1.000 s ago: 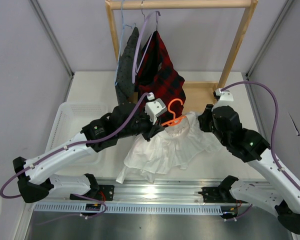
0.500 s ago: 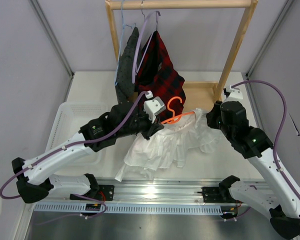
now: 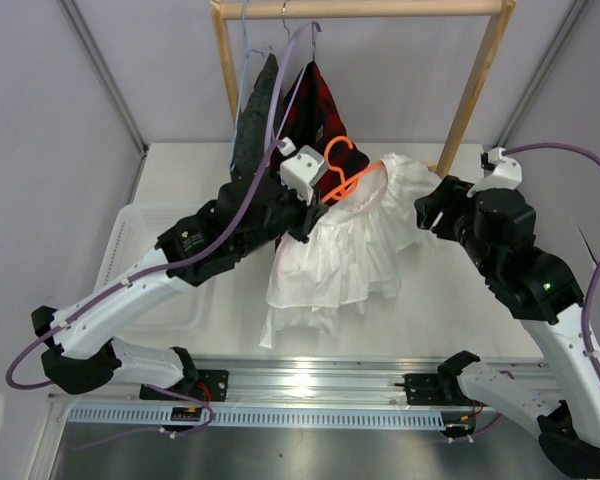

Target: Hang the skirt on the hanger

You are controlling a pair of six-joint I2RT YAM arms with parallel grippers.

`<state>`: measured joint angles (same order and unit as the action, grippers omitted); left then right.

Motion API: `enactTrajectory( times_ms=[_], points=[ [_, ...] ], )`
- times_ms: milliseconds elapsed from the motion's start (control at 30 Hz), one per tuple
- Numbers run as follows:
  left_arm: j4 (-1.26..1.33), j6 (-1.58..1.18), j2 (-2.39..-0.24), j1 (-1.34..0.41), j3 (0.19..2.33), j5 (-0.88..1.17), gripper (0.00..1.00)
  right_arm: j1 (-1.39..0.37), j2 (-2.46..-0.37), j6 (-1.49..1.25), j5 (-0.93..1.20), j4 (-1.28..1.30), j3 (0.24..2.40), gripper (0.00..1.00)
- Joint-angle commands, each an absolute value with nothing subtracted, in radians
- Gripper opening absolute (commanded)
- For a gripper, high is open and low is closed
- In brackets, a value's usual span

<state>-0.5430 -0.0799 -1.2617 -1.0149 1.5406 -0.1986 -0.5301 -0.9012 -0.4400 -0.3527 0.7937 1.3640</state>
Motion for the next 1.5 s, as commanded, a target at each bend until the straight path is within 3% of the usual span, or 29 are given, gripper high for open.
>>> enactTrajectory(
  times_ms=[0, 467, 1033, 1467],
  points=[
    [-0.472, -0.120, -1.301, -1.012, 1.649, -0.365, 0.00, -0.522, -0.919, -0.453, -0.377, 0.801, 1.454, 0.64],
    [-0.543, -0.023, -1.632, -0.963, 2.136, -0.528, 0.00, -0.515, -0.983, -0.457, -0.324, 0.795, 1.611, 0.64],
    [-0.276, 0.147, -1.807, -0.850, 2.330, -0.542, 0.00, -0.515, -0.988, -0.437, -0.291, 0.723, 1.600, 0.62],
    [0.033, 0.250, -1.910, -0.811, 2.349, -0.551, 0.00, -0.509, -0.986, -0.413, -0.268, 0.677, 1.562, 0.61]
  ],
)
